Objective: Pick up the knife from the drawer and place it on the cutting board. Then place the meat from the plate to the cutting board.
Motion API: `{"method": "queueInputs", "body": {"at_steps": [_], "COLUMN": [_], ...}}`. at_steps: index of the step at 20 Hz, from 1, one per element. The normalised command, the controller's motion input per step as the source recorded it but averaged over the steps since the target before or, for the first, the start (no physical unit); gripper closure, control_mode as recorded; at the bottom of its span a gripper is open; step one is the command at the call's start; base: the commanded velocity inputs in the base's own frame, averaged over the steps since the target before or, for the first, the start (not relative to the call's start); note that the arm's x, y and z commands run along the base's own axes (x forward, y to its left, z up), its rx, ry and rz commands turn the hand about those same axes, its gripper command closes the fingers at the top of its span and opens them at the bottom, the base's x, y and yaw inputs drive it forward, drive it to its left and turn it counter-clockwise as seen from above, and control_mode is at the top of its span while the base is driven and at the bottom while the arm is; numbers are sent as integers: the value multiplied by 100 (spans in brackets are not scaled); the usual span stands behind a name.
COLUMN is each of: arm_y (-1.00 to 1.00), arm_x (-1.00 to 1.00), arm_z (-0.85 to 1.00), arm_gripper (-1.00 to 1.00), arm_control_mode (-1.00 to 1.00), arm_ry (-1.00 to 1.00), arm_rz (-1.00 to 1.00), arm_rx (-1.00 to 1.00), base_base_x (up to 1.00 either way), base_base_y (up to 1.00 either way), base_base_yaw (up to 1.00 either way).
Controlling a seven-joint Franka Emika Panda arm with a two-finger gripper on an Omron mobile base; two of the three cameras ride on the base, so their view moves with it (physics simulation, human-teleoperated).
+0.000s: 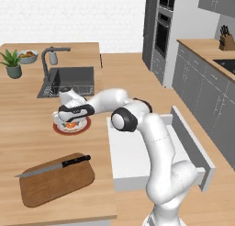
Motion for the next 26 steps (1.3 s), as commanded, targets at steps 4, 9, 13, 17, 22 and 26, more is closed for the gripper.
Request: {"method": "queueInputs", "body": {"at_steps": [4,9,13,17,22,26], "arm_y": [0,-15,-41,-31,-4,13], "arm_x": [-76,-100,-100,-100,-100,-100], "arm_z": [47,98,47,29,18,-7], "arm_gripper": [100,100,100,100,100,100], "arm_control_mode": [-100,-100,-100,-100,-100,-100], "arm_ry": [0,-2,0,0,0,8], "arm_rz": [0,0,0,0,0,2], "arm_rx": [9,14,4,0,0,-8], "base_base_x": [0,0,0,0,0,0], "base_base_y": [0,0,0,0,0,0], "base_base_yaw": [0,0,0,0,0,0]}}
